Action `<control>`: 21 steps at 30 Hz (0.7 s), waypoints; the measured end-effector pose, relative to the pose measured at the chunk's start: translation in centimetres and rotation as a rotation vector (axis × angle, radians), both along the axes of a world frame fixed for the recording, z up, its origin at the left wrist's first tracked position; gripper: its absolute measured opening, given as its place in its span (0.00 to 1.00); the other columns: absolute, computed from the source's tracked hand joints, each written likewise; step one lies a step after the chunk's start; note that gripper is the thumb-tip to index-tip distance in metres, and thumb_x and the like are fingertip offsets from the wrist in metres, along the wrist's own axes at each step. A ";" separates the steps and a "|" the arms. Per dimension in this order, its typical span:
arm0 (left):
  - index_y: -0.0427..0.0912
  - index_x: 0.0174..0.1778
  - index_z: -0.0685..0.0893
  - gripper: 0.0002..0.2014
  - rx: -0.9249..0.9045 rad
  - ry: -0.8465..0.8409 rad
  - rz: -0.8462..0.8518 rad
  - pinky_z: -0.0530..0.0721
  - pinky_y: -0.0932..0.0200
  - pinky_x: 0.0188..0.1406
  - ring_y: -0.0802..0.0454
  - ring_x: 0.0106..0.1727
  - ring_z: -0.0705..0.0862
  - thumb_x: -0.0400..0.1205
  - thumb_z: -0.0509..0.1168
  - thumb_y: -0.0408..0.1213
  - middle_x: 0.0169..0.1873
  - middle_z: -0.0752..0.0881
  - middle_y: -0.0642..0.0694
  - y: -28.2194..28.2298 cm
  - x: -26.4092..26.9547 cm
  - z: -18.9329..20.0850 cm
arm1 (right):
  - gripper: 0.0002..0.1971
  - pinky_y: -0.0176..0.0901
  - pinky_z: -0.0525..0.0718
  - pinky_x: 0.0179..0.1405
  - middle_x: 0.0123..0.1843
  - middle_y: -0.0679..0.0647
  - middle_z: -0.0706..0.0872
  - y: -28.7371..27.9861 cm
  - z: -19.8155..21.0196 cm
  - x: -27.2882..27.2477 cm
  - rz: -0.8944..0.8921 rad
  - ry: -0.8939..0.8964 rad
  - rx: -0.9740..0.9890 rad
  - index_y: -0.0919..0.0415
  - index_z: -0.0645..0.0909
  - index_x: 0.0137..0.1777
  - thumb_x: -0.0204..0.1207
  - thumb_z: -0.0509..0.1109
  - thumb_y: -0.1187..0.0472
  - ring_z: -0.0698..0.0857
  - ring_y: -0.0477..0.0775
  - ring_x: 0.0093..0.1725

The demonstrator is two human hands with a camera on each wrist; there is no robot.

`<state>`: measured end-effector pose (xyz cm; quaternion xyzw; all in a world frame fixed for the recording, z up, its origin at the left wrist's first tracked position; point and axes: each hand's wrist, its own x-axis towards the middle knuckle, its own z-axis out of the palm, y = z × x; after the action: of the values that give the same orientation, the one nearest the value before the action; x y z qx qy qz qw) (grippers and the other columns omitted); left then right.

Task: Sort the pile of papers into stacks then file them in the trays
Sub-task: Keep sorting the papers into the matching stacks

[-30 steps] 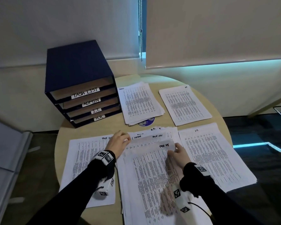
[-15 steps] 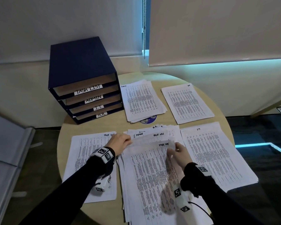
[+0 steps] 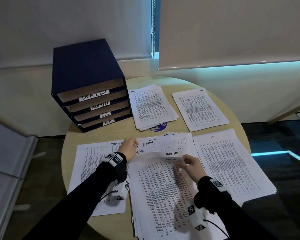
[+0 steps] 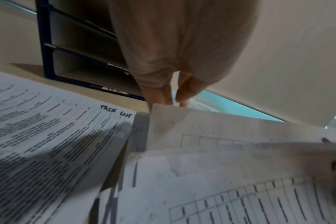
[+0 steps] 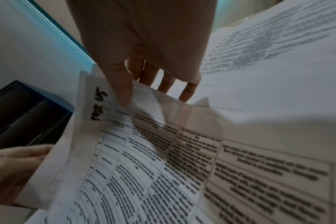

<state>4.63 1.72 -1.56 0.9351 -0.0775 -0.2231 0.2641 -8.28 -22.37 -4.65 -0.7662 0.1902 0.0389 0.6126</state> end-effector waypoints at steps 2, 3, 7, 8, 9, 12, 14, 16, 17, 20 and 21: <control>0.42 0.57 0.82 0.17 0.116 0.039 -0.012 0.79 0.51 0.63 0.44 0.63 0.78 0.80 0.53 0.22 0.63 0.78 0.42 0.4 0.5 -0.1 | 0.04 0.29 0.78 0.40 0.39 0.54 0.89 -0.1 0.2 -0.3 0.028 0.010 0.016 0.62 0.84 0.38 0.73 0.73 0.69 0.85 0.50 0.43; 0.43 0.58 0.82 0.16 0.165 0.057 -0.046 0.79 0.52 0.62 0.44 0.62 0.79 0.80 0.56 0.24 0.63 0.79 0.42 0.6 0.6 0.0 | 0.05 0.27 0.77 0.39 0.39 0.52 0.88 -0.1 0.3 -0.4 0.038 0.009 0.017 0.61 0.84 0.38 0.73 0.73 0.70 0.85 0.50 0.43; 0.48 0.50 0.82 0.08 0.267 -0.042 -0.186 0.77 0.58 0.50 0.50 0.50 0.78 0.76 0.68 0.35 0.49 0.81 0.50 1.5 0.9 0.3 | 0.04 0.28 0.79 0.41 0.38 0.52 0.89 -0.2 0.5 -0.5 0.034 -0.008 0.033 0.63 0.83 0.38 0.73 0.74 0.69 0.86 0.49 0.42; 0.46 0.47 0.83 0.05 0.261 -0.094 -0.207 0.76 0.59 0.47 0.51 0.47 0.78 0.76 0.70 0.36 0.44 0.80 0.52 1.5 0.7 0.4 | 0.04 0.33 0.80 0.43 0.37 0.52 0.89 -0.3 0.5 -0.4 0.037 -0.006 0.033 0.65 0.82 0.39 0.74 0.73 0.68 0.86 0.49 0.41; 0.44 0.44 0.83 0.04 0.247 -0.144 -0.225 0.76 0.59 0.44 0.51 0.45 0.78 0.77 0.71 0.36 0.41 0.80 0.52 1.5 0.5 0.6 | 0.05 0.39 0.81 0.45 0.36 0.53 0.89 -0.3 0.6 -0.3 0.044 -0.002 0.031 0.67 0.81 0.40 0.74 0.73 0.67 0.86 0.49 0.40; 0.44 0.40 0.82 0.06 0.225 -0.259 -0.286 0.74 0.61 0.46 0.53 0.44 0.76 0.80 0.70 0.39 0.40 0.80 0.52 1.4 0.0 0.7 | 0.07 0.48 0.81 0.42 0.36 0.57 0.87 -0.3 0.5 0.1 0.026 0.009 0.021 0.64 0.77 0.42 0.72 0.74 0.68 0.84 0.55 0.37; 0.45 0.41 0.79 0.07 0.242 -0.310 -0.337 0.73 0.60 0.55 0.54 0.46 0.74 0.82 0.67 0.42 0.42 0.79 0.51 1.5 -0.2 0.4 | 0.13 0.50 0.82 0.41 0.37 0.59 0.85 -0.2 0.6 0.3 -0.035 0.025 0.004 0.58 0.74 0.49 0.71 0.75 0.67 0.83 0.58 0.36; 0.44 0.43 0.79 0.08 0.270 -0.348 -0.391 0.71 0.60 0.60 0.53 0.49 0.75 0.84 0.64 0.44 0.45 0.81 0.49 1.7 -0.3 0.1 | 0.20 0.51 0.82 0.43 0.36 0.59 0.82 0.0 0.6 0.5 -0.081 0.017 -0.009 0.54 0.71 0.56 0.70 0.75 0.68 0.84 0.57 0.37; 0.43 0.45 0.80 0.10 0.283 -0.366 -0.412 0.72 0.59 0.60 0.52 0.50 0.75 0.85 0.62 0.45 0.47 0.82 0.48 1.8 -0.3 0.0 | 0.22 0.50 0.83 0.43 0.36 0.58 0.82 0.0 0.7 0.5 -0.080 0.016 -0.023 0.53 0.70 0.59 0.71 0.75 0.68 0.84 0.57 0.37; 0.41 0.52 0.85 0.15 0.300 -0.389 -0.451 0.75 0.56 0.61 0.50 0.54 0.78 0.87 0.58 0.47 0.49 0.85 0.47 1.9 -0.5 -0.2 | 0.09 0.43 0.81 0.37 0.38 0.54 0.86 0.0 0.9 0.8 -0.012 0.028 -0.094 0.59 0.77 0.50 0.74 0.72 0.67 0.84 0.55 0.38; 0.42 0.53 0.87 0.15 0.295 -0.409 -0.462 0.77 0.54 0.61 0.50 0.54 0.79 0.87 0.59 0.46 0.49 0.86 0.47 2.0 -0.6 -0.1 | 0.04 0.41 0.80 0.36 0.38 0.54 0.87 0.1 1.0 0.7 0.001 0.016 -0.115 0.60 0.78 0.45 0.75 0.72 0.66 0.84 0.56 0.38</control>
<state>3.99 3.69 -1.64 0.9464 -0.3055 -0.0938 0.0476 -7.55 -22.25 -3.62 -0.8000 0.1966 0.0345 0.5659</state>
